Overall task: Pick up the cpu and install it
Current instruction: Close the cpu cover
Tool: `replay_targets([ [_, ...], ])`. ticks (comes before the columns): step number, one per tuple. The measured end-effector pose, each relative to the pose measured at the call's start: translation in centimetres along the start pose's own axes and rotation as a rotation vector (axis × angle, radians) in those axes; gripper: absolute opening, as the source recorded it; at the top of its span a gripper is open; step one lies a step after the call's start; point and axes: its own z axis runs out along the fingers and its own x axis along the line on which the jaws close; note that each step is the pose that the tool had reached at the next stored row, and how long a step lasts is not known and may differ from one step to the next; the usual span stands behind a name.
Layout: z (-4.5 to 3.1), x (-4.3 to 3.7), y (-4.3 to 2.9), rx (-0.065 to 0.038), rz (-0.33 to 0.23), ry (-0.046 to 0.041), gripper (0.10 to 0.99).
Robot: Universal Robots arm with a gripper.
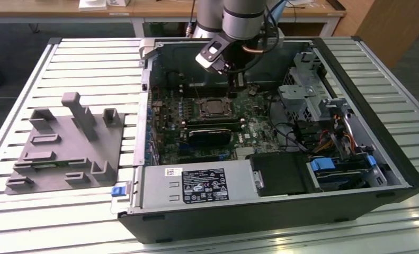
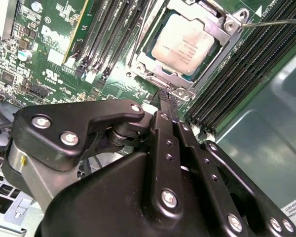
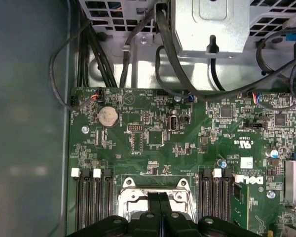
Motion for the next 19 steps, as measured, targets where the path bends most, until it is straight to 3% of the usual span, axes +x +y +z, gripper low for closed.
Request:
replay_targets([
  [19, 1.02, -0.04, -2.32, 0.004, 0.0, 0.0, 0.106],
])
